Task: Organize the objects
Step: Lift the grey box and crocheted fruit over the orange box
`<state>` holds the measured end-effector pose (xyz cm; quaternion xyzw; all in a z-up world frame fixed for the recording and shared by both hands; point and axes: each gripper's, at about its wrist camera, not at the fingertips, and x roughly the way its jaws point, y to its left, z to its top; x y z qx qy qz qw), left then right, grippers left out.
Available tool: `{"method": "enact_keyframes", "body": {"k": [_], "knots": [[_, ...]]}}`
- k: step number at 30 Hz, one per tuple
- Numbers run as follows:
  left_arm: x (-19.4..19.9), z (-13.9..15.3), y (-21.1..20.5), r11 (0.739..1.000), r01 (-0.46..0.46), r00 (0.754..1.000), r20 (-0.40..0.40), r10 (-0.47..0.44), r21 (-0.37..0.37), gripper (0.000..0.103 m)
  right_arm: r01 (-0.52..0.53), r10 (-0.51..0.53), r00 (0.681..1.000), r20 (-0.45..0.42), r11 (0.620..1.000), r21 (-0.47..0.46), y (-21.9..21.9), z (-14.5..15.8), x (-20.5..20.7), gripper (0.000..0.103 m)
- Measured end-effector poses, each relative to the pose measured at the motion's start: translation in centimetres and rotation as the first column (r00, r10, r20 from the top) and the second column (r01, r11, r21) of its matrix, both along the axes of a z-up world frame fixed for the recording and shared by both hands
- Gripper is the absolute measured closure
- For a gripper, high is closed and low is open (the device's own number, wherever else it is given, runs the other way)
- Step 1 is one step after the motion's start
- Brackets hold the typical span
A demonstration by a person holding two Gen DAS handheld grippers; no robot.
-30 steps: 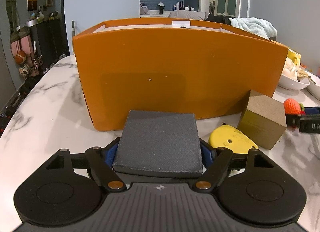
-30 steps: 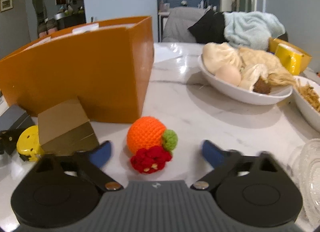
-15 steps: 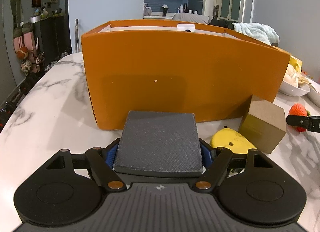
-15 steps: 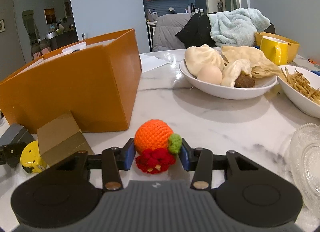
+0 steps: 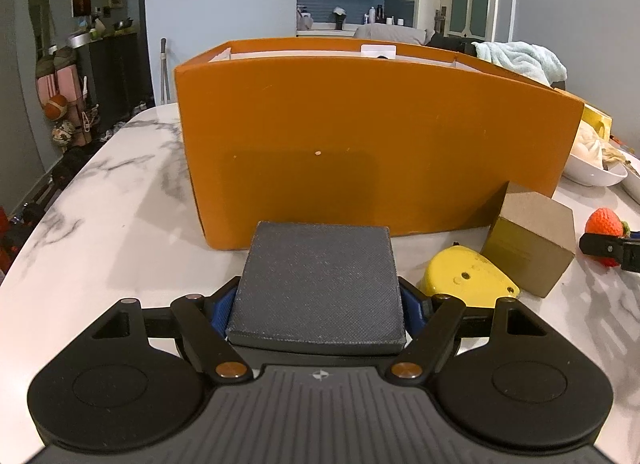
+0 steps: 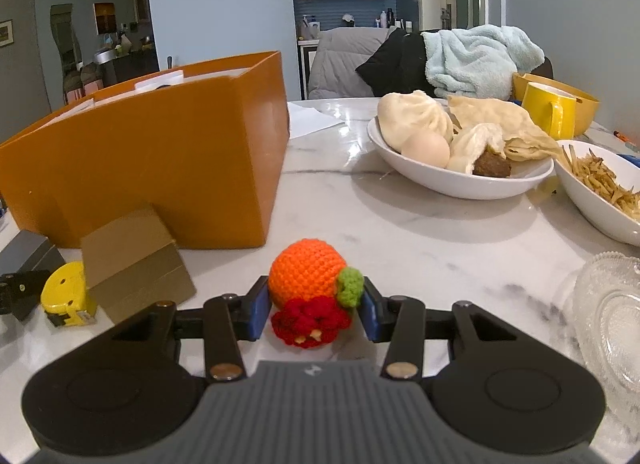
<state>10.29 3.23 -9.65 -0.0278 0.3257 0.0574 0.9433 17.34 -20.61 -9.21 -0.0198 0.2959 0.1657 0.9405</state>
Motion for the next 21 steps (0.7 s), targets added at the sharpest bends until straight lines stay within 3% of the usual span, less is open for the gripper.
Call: {"method": "enact_keyframes", "body": {"k": [9, 15, 21], "knots": [[-2.2, 0.2, -0.3, 0.999, -0.053, 0.999, -0.004, 0.053, -0.004, 0.013, -0.057, 0.060, 0.998, 0.020, 0.994, -0.096, 2.4, 0.1, -3.5, 0.056], [-4.3, 0.9, -1.7, 0.999, -0.030, 0.999, -0.014, 0.030, -0.018, 0.013, -0.100, 0.101, 0.995, 0.020, 0.993, -0.062, 2.6, 1.8, -6.3, 0.056], [-5.6, 3.6, -3.7, 0.999, 0.032, 0.999, 0.007, -0.033, 0.019, 0.013, -0.171, 0.172, 0.985, 0.020, 0.984, -0.043, 3.0, 4.0, -8.5, 0.055]]}}
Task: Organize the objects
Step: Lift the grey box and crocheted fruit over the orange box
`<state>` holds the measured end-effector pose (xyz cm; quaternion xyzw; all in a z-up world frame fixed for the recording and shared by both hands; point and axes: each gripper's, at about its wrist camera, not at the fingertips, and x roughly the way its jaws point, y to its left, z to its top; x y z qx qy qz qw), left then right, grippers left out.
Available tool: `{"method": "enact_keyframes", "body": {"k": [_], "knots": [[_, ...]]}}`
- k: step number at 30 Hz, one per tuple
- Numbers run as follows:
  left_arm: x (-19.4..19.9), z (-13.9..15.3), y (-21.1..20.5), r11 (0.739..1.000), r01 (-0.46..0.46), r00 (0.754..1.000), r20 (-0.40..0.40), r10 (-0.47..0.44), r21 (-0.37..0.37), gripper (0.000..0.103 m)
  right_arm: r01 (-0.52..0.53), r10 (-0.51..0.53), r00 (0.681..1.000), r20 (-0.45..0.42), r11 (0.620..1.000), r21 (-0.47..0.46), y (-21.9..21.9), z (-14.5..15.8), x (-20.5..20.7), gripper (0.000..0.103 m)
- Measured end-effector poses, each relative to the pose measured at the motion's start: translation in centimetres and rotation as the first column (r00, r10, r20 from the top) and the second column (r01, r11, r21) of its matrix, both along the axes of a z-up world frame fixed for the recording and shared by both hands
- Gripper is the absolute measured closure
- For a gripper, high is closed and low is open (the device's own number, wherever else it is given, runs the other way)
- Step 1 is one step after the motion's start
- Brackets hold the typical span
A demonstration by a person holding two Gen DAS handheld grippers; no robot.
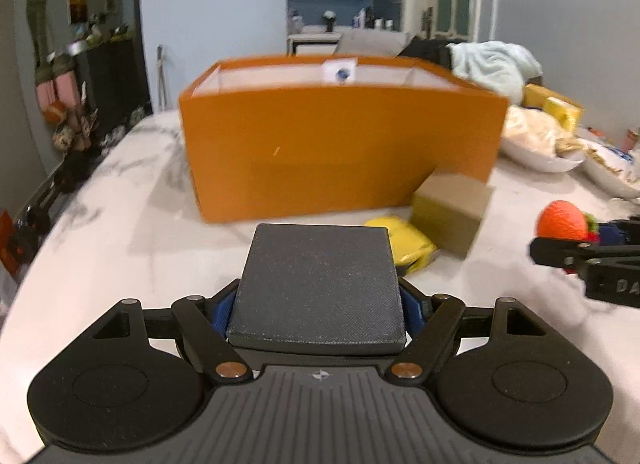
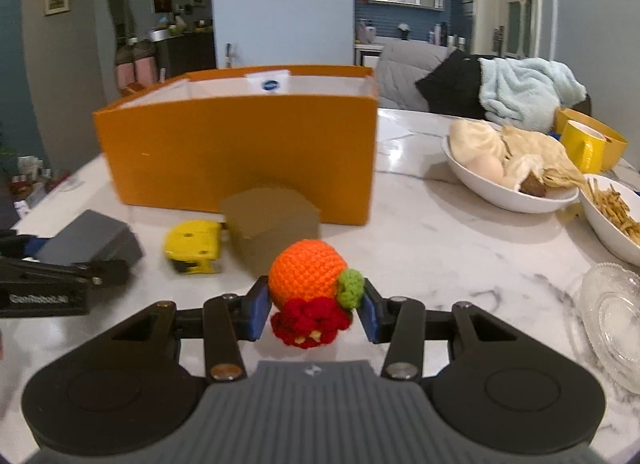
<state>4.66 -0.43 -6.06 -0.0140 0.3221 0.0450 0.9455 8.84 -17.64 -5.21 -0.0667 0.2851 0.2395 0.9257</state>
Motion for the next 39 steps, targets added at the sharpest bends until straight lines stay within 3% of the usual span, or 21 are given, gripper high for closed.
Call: {"method": "enact_keyframes", "body": {"k": [8, 16, 25, 32, 39], "knots": [[2.2, 6.1, -0.1, 0.999, 0.034, 0.996, 0.076, -0.036, 0.019, 0.013, -0.071, 0.068, 0.995, 0.067, 0.997, 0.039, 0.9, 5.5, 0.4, 0.055], [10.3, 11.4, 1.9, 0.993, -0.025, 0.993, 0.118, 0.012, 0.112, 0.013, -0.103, 0.096, 0.989, 0.114, 0.993, 0.052, 4.3, 10.7, 6.6, 0.055], [18.7, 9.3, 4.6, 0.989, -0.075, 0.997, 0.023, 0.072, 0.125, 0.013, -0.080, 0.080, 0.997, -0.004, 0.994, 0.073, 8.8, 11.2, 17.0, 0.055], [20.6, 7.5, 5.6, 0.988, -0.070, 0.996, -0.049, 0.078, 0.137, 0.013, -0.069, 0.076, 0.989, -0.124, 0.996, 0.057, 11.1, 9.0, 22.3, 0.055], [21.2, 6.5, 5.7, 0.990, -0.058, 0.991, -0.114, 0.073, 0.131, 0.013, -0.077, 0.077, 0.978, -0.196, 0.997, 0.005, 12.9, 6.8, 24.2, 0.055]]}}
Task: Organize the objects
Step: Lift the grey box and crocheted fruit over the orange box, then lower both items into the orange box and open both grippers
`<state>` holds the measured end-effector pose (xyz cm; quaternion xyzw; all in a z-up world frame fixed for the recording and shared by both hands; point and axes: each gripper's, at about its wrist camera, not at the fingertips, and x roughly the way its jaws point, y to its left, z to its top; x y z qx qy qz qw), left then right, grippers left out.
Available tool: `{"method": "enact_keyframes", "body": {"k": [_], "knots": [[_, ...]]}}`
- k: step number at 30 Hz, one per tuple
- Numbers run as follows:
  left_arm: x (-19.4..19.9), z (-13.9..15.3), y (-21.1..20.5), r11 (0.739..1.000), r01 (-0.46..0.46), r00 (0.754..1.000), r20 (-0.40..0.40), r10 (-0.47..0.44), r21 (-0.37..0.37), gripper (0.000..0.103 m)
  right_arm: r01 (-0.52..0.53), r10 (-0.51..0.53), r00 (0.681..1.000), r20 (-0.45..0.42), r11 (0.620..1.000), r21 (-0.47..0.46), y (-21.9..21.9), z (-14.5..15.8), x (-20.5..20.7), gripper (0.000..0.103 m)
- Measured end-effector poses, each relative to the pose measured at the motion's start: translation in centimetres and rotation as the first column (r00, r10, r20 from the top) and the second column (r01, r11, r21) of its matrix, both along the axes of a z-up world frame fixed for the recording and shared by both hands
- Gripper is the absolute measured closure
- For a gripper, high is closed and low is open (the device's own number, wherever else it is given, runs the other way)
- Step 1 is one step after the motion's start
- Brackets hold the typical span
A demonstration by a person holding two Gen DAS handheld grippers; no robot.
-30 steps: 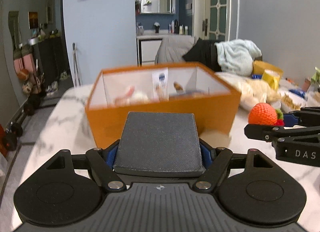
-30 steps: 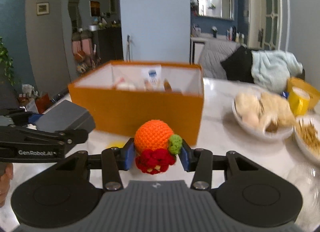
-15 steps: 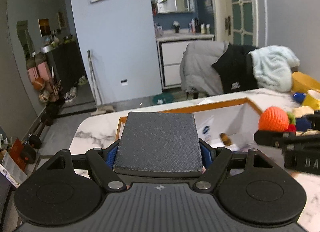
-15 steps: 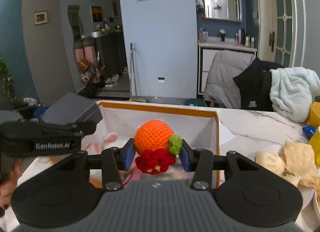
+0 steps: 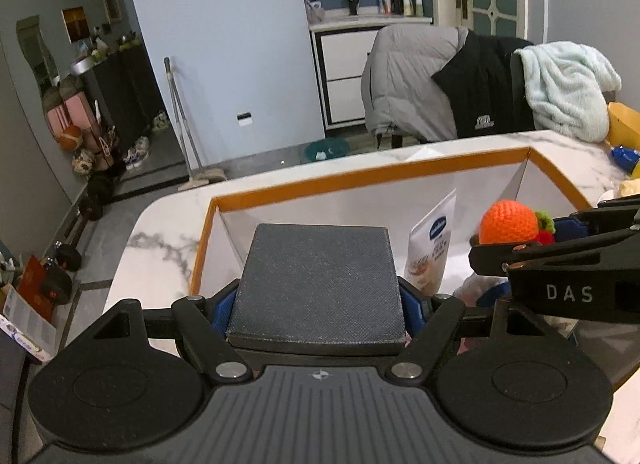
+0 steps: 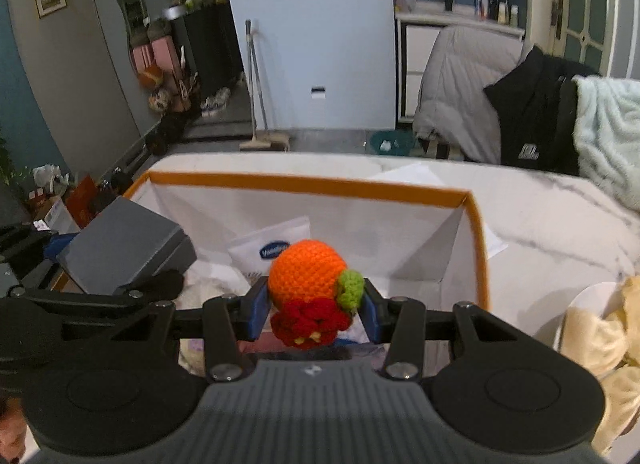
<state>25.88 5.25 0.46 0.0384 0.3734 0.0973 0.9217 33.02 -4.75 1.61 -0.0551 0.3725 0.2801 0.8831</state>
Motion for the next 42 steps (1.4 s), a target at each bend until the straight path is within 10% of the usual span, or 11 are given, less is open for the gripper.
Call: {"method": "enact_keyframes", "body": {"k": [42], "knots": [[1.7, -1.6, -1.0, 1.000, -0.015, 0.998, -0.068, 0.017, 0.023, 0.013, 0.032, -0.050, 0.982, -0.183, 0.994, -0.104, 1.8, -2.4, 3.1, 0.052]]}}
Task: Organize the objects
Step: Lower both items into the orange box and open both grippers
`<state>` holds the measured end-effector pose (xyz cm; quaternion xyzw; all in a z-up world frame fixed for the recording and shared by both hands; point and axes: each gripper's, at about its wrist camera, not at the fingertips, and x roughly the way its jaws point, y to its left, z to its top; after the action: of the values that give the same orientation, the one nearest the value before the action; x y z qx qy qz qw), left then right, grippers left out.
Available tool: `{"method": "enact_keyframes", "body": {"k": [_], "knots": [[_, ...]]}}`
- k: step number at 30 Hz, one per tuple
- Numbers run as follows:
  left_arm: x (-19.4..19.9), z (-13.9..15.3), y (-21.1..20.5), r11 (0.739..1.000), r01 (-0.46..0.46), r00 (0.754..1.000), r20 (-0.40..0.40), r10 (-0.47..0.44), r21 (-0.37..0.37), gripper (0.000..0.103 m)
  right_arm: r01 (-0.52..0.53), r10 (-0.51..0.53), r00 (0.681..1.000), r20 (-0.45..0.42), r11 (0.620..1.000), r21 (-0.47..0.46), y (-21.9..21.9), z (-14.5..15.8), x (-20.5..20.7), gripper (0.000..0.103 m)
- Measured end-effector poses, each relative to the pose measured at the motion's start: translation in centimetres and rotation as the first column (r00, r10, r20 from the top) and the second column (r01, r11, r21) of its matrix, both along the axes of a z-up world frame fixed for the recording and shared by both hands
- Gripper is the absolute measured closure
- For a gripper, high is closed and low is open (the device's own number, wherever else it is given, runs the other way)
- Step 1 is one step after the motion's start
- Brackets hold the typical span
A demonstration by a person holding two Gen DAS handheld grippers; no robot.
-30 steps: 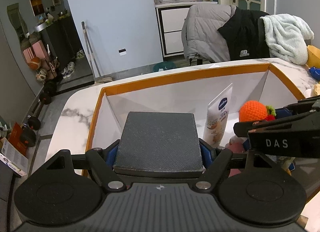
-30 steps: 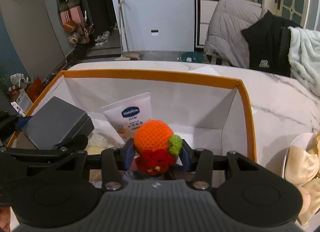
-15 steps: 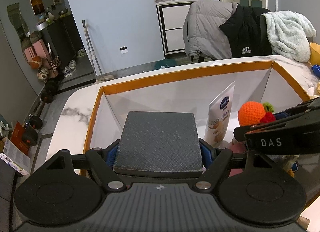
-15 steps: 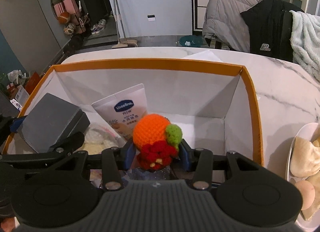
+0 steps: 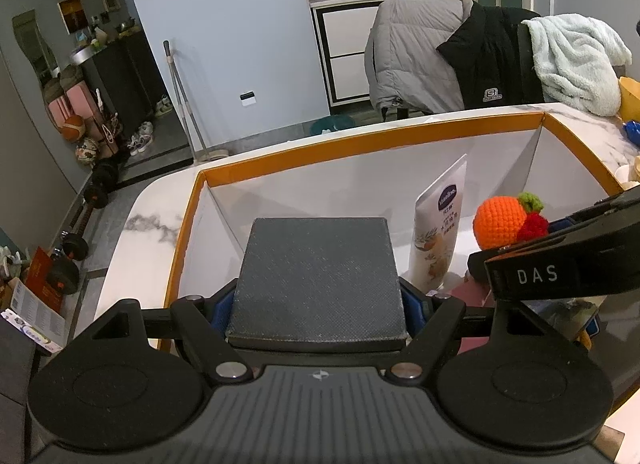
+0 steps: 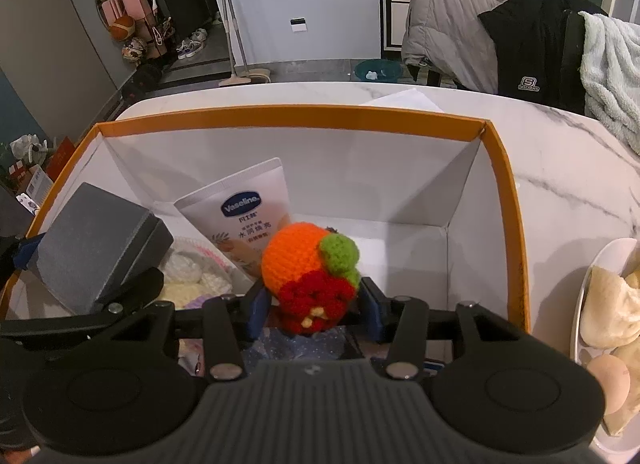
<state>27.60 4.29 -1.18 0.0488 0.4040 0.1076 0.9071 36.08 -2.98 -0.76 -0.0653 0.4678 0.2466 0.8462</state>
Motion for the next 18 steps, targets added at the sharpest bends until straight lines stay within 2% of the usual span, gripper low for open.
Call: {"method": "enact_keyframes", "body": {"k": [7, 14, 18], "knots": [[-0.12, 0.02, 0.25, 1.000, -0.009, 1.000, 0.003, 0.009, -0.028, 0.012, 0.011, -0.011, 1.000, -0.003, 1.000, 0.011, -0.16, -0.08, 0.10, 0.052], [-0.13, 0.02, 0.53, 0.999, -0.015, 1.000, -0.017, 0.014, -0.046, 0.011, 0.029, -0.029, 0.999, -0.027, 0.999, 0.018, -0.39, -0.16, 0.27, 0.044], [-0.18, 0.10, 0.61, 0.998, -0.012, 1.000, -0.023, 0.010, -0.067, 0.010, 0.019, -0.019, 1.000, 0.025, 1.000, 0.014, -0.27, 0.12, -0.44, 0.044]]}}
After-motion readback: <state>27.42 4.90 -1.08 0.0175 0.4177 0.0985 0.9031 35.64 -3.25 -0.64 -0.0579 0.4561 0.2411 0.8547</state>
